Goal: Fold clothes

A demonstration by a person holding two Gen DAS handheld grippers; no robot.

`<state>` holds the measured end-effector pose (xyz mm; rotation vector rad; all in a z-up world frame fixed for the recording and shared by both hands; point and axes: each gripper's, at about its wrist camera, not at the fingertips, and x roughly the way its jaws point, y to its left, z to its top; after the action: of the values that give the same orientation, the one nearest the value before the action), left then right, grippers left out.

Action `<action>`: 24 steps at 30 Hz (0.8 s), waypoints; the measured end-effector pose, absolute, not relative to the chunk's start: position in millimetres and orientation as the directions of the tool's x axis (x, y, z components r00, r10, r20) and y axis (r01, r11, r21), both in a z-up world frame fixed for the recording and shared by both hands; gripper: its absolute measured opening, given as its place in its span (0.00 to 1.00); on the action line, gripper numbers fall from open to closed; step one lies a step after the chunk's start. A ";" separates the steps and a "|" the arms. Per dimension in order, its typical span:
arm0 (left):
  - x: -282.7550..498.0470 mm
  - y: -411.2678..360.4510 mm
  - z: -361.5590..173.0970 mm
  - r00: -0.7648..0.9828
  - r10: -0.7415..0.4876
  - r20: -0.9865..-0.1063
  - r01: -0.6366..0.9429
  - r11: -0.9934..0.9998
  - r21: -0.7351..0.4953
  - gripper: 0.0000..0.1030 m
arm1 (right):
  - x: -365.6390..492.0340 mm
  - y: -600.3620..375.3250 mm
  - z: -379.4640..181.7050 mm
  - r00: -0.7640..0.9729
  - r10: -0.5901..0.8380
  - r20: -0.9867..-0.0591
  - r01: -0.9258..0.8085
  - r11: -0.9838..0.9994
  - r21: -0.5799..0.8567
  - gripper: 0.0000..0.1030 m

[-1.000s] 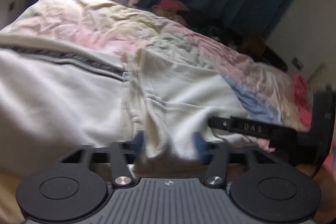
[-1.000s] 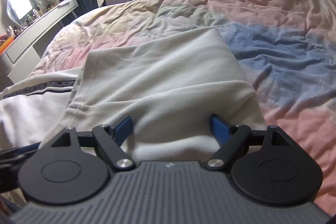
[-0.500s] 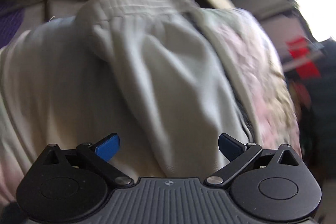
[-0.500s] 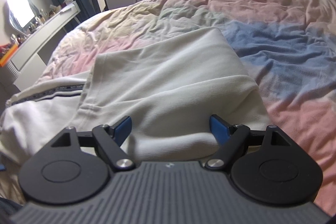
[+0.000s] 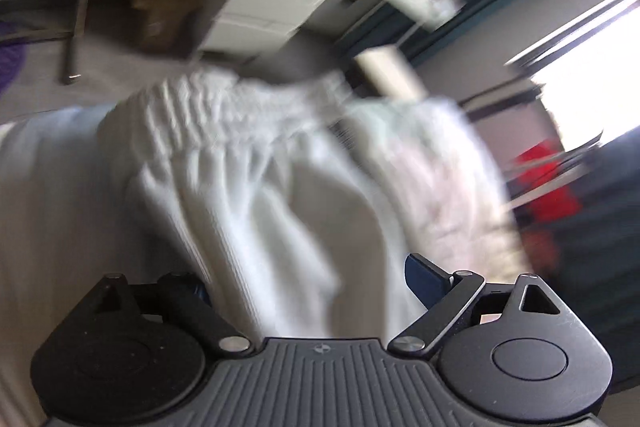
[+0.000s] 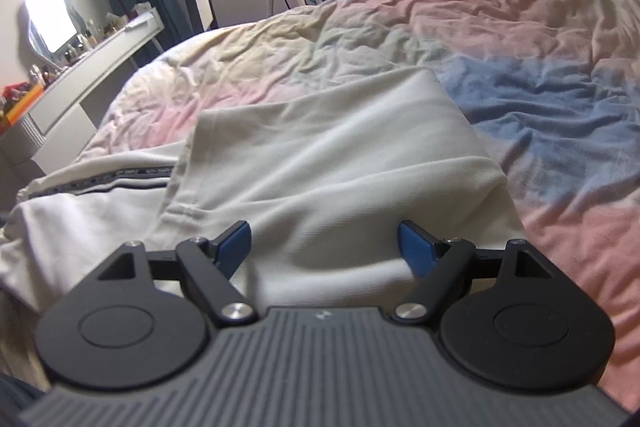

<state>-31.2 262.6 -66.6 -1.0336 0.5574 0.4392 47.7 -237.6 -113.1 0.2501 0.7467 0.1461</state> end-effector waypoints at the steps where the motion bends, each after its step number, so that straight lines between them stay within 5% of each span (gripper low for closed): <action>1: -34.5 264.7 -66.4 0.803 0.072 -0.592 -0.561 0.426 -0.710 0.89 | 47.7 -236.8 -113.6 0.724 0.221 -0.653 -0.044 0.960 0.275 0.80; 4: -39.3 271.9 -72.9 0.814 0.050 -0.579 -0.556 0.360 -0.749 0.89 | 46.7 -235.3 -116.2 0.717 0.218 -0.662 -0.047 0.963 0.266 0.80; 8: -41.2 288.0 -95.9 0.712 0.008 -0.702 -0.672 0.299 -0.678 0.88 | 46.2 -236.4 -115.6 0.716 0.217 -0.664 -0.036 0.961 0.275 0.80; 12: -41.7 297.8 -105.7 0.705 0.016 -0.709 -0.691 0.240 -0.682 0.86 | 47.2 -233.5 -118.3 0.716 0.205 -0.668 -0.035 0.965 0.260 0.80; 15: -36.7 297.5 -90.9 0.674 0.097 -0.732 -0.716 0.326 -0.617 0.72 | 48.9 -226.4 -125.1 0.712 0.189 -0.676 -0.052 0.975 0.217 0.82; 17: -33.1 297.6 -79.8 0.656 0.149 -0.740 -0.729 0.380 -0.570 0.52 | 50.7 -224.3 -134.7 0.700 0.179 -0.692 -0.053 0.978 0.199 0.82; 24: -13.0 277.7 -29.0 0.686 0.270 -0.676 -0.683 0.559 -0.470 0.20 | 48.0 -229.0 -137.2 0.703 0.174 -0.690 -0.050 0.979 0.196 0.83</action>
<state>-13.0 277.7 -29.0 -0.7906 0.5846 0.6007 48.0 -229.0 -137.2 0.1680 0.7824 0.1249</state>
